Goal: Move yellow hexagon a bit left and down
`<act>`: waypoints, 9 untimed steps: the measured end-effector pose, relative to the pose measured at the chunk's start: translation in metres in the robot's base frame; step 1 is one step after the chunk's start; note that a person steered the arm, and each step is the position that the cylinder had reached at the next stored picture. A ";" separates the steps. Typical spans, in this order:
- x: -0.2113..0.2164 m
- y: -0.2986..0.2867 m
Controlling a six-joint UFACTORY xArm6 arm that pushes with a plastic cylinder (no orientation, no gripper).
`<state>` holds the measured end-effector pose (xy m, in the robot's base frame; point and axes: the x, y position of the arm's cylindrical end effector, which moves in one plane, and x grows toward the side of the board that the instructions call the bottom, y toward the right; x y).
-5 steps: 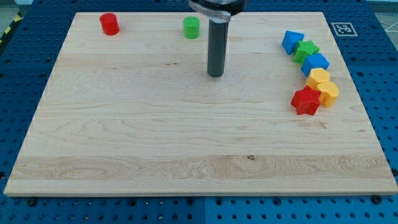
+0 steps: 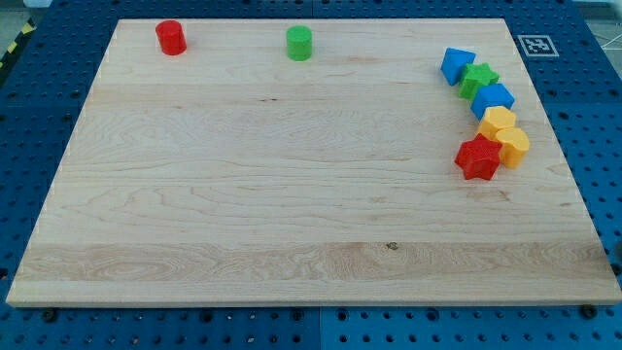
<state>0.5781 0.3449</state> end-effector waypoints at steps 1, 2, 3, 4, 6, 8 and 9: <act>-0.005 0.000; -0.048 0.000; -0.096 0.001; -0.104 -0.006; -0.107 -0.034; -0.131 -0.034; -0.141 -0.044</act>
<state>0.4371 0.3005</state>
